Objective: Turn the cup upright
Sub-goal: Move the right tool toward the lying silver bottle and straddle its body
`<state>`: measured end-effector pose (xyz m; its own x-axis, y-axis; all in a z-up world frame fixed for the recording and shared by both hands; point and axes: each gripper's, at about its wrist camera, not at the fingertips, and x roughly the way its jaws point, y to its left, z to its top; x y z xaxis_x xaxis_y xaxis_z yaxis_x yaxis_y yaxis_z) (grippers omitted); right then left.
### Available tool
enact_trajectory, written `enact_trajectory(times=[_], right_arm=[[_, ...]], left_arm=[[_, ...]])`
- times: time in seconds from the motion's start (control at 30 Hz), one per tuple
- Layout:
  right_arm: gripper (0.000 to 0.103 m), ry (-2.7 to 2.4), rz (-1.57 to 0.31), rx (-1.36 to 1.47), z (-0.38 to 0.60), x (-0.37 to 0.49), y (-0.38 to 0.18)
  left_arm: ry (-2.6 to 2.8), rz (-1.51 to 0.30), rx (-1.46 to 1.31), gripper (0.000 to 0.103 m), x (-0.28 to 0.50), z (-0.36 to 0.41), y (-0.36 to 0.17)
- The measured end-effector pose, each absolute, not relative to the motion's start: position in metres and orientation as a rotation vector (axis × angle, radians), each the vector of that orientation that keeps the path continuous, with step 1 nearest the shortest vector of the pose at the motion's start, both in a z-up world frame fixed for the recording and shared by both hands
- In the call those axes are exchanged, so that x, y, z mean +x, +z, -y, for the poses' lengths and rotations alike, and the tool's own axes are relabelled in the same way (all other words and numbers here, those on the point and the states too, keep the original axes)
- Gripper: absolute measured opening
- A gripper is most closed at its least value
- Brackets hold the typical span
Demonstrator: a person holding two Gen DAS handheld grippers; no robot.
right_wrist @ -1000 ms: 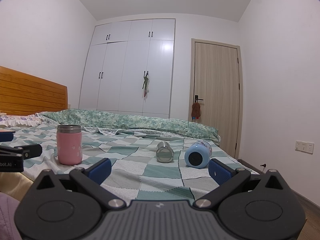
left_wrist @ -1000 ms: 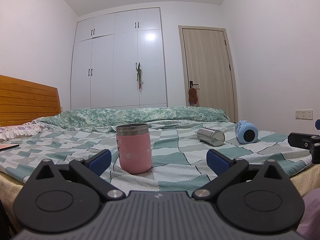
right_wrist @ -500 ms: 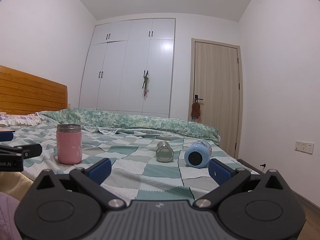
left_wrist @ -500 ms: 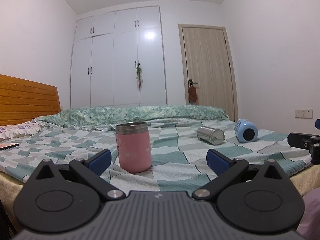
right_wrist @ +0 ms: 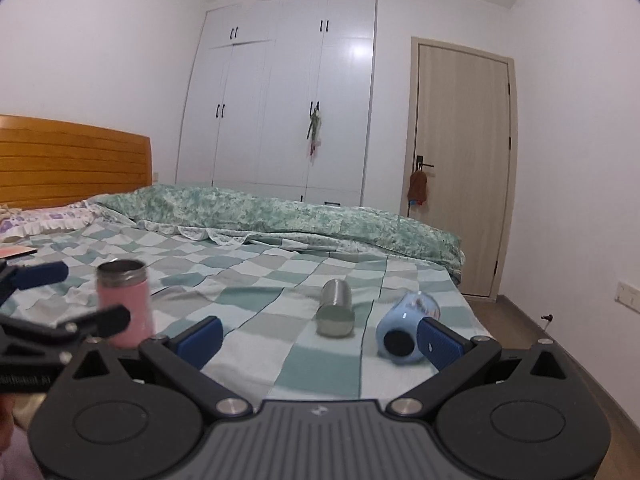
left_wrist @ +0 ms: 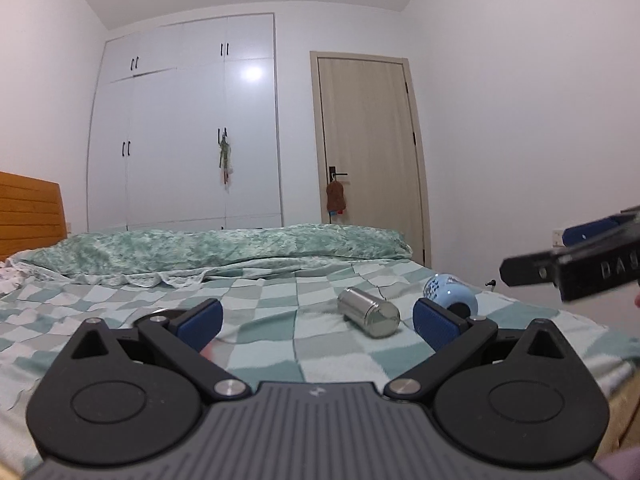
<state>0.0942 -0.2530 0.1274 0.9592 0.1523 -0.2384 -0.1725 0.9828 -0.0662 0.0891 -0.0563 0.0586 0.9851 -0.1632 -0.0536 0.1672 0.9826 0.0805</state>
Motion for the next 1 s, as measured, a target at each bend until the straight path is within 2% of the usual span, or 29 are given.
enact_trajectory(times=[0.3, 0.67, 1.0], right_arm=[[0.103, 0.159, -0.366, -0.106, 0.266, 0.21, 0.149], [0.103, 0.183, -0.543, -0.134, 0.252, 0.366, 0.143], [0.103, 0.177, -0.713, -0.127, 0.227, 0.478, 0.118]], left_arm=[[-0.118, -0.153, 0.069, 0.103, 0.198, 0.077, 0.07], [0.007, -0.383, 0.019, 0.103, 0.323, 0.078, 0.056], [0.196, -0.499, 0.004, 0.103, 0.407, 0.077, 0.042]])
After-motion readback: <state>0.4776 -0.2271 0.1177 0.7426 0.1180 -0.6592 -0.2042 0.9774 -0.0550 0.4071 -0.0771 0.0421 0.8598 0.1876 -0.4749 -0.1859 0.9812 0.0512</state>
